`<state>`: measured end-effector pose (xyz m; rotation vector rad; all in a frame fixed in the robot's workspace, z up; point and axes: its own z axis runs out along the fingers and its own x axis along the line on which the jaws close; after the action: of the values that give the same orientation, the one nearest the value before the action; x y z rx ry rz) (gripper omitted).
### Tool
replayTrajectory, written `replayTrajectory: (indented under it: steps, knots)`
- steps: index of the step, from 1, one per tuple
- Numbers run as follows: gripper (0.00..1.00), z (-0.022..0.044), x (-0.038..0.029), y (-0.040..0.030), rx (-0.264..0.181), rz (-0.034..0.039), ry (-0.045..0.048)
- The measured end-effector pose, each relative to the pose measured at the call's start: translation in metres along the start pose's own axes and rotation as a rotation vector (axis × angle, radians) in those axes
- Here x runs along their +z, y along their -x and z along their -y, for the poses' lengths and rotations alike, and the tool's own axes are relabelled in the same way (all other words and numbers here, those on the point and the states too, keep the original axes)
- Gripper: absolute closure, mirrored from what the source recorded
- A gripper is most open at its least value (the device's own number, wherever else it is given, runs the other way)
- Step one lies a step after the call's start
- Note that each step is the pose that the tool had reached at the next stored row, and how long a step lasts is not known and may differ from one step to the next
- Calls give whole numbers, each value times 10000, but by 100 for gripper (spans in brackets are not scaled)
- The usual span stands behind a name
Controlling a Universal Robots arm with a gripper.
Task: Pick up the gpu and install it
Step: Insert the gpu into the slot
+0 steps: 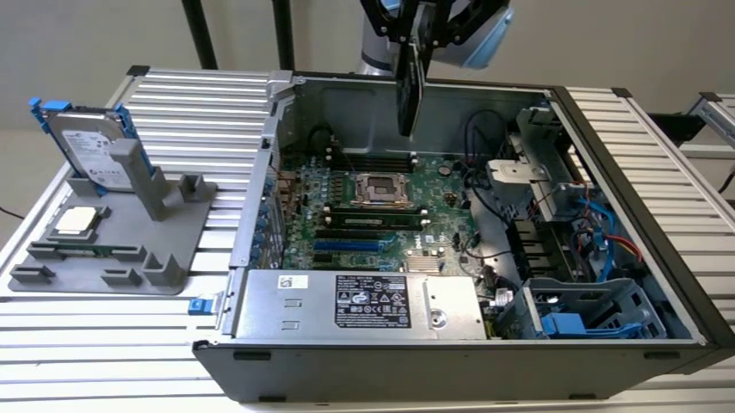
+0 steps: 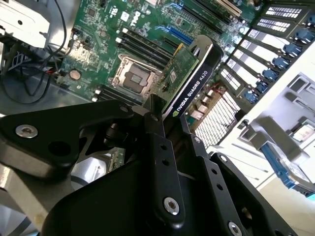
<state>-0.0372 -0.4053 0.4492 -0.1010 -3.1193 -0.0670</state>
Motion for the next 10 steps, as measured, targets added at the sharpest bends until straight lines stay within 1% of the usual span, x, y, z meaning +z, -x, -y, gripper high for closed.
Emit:
replayTrajectory:
  steps: [10]
  knots:
    - [100,5,-1,0,-52,-3,-2]
